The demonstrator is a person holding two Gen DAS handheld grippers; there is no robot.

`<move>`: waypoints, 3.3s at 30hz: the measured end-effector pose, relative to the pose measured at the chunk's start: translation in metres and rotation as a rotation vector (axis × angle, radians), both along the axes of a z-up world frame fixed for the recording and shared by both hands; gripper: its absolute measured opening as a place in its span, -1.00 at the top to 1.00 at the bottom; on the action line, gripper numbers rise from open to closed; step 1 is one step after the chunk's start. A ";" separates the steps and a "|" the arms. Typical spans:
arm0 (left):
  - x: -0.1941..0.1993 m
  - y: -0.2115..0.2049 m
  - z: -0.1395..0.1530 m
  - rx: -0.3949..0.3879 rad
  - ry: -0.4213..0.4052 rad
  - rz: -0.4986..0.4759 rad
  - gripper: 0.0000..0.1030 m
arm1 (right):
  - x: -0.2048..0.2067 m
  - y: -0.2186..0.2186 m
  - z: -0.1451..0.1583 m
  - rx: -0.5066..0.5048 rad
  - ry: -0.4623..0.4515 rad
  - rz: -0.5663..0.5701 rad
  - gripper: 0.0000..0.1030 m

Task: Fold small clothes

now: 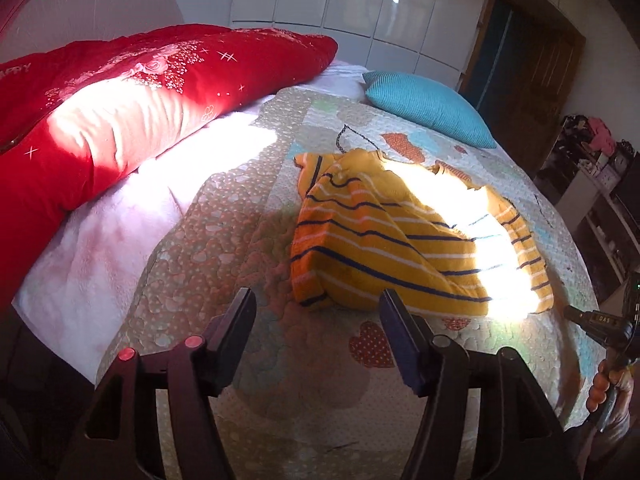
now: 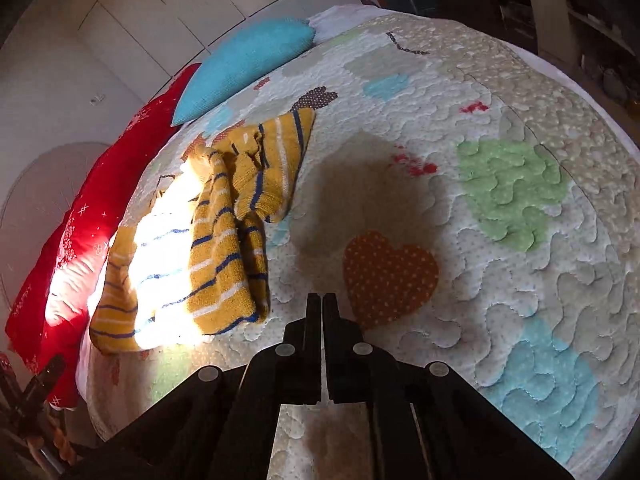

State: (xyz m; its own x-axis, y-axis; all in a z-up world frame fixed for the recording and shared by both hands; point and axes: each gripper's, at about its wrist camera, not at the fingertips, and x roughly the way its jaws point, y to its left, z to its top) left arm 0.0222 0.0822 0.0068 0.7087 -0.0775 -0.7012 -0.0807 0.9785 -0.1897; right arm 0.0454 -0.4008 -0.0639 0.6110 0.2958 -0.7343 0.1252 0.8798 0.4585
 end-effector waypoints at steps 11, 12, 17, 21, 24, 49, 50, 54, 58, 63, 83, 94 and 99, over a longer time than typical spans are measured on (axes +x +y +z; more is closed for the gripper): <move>-0.035 -0.027 0.040 0.073 -0.193 0.174 -0.99 | -0.054 0.065 0.049 -0.128 -0.293 0.018 -0.59; -0.034 -0.029 0.038 0.048 -0.169 0.158 -0.99 | -0.050 0.068 0.040 -0.088 -0.238 0.029 -0.59; -0.035 -0.044 0.009 -0.052 -0.053 0.098 -0.99 | -0.041 0.089 0.004 -0.078 -0.043 0.092 -0.58; -0.030 -0.056 -0.022 -0.052 0.039 0.065 -0.99 | -0.039 0.100 -0.007 -0.193 -0.001 0.094 -0.58; -0.025 -0.062 -0.044 -0.062 0.098 0.050 -0.99 | -0.036 0.102 -0.016 -0.265 0.029 0.077 -0.58; -0.016 -0.083 -0.097 0.103 0.249 0.051 -1.00 | -0.035 0.109 -0.033 -0.410 0.006 0.082 -0.99; -0.017 -0.083 -0.097 0.104 0.247 0.053 -1.00 | -0.036 0.109 -0.033 -0.404 0.010 0.081 -0.99; -0.017 -0.086 -0.097 0.121 0.241 0.060 -1.00 | -0.036 0.108 -0.033 -0.395 0.002 0.081 -0.99; -0.016 -0.088 -0.098 0.123 0.243 0.065 -1.00 | -0.035 0.112 -0.034 -0.430 0.004 0.088 -0.99; -0.017 -0.087 -0.098 0.123 0.243 0.065 -1.00 | -0.036 0.113 -0.035 -0.441 -0.009 0.081 -0.99; -0.015 -0.088 -0.100 0.136 0.247 0.075 -1.00 | -0.044 0.115 -0.036 -0.451 -0.064 0.066 -0.99; -0.016 -0.089 -0.100 0.134 0.248 0.082 -1.00 | -0.048 0.118 -0.037 -0.456 -0.086 0.052 -0.99; -0.016 -0.089 -0.100 0.134 0.248 0.081 -1.00 | -0.049 0.120 -0.037 -0.456 -0.086 0.049 -0.99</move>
